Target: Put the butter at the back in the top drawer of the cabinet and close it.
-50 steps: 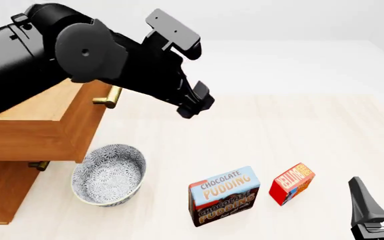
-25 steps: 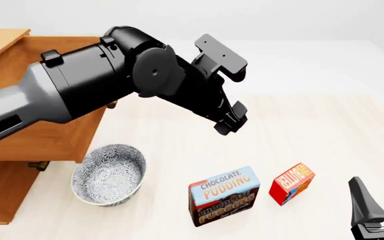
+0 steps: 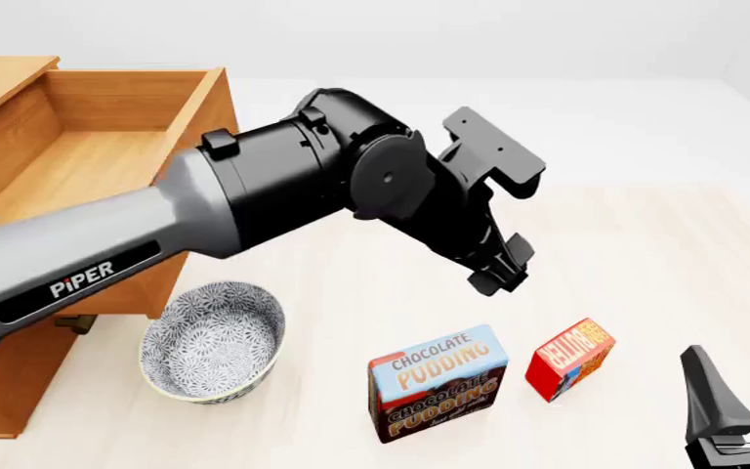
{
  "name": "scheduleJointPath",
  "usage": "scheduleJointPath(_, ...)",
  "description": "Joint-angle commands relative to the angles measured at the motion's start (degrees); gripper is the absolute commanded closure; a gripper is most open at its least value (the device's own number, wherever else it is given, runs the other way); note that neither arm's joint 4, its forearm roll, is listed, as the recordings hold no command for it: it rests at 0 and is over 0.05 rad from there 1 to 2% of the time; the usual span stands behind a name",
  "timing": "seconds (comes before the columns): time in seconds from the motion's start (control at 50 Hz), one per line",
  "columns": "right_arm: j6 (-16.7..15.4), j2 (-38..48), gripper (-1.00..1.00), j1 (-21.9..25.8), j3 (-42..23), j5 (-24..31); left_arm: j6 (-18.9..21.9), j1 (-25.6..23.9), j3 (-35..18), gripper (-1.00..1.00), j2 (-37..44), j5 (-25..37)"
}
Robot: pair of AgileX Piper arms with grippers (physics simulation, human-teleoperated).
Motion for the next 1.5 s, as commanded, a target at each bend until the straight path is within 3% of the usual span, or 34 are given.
scheduleJointPath(0.02, 0.0, 0.0, -1.0, 0.0, 0.0, 0.0, -0.3, -1.6, -2.9, -1.0, 3.2, 0.8)
scheduleJointPath(0.42, 0.0, 0.0, -1.0, 0.0, 0.0, 0.0, -0.4, -3.1, -7.3, -1.0, 8.0, 1.8)
scheduleJointPath(1.5, 0.0, 0.0, -1.0, 0.0, 0.0, 0.0, -2.6, -5.1, -12.1, -1.0, 16.5, 2.9)
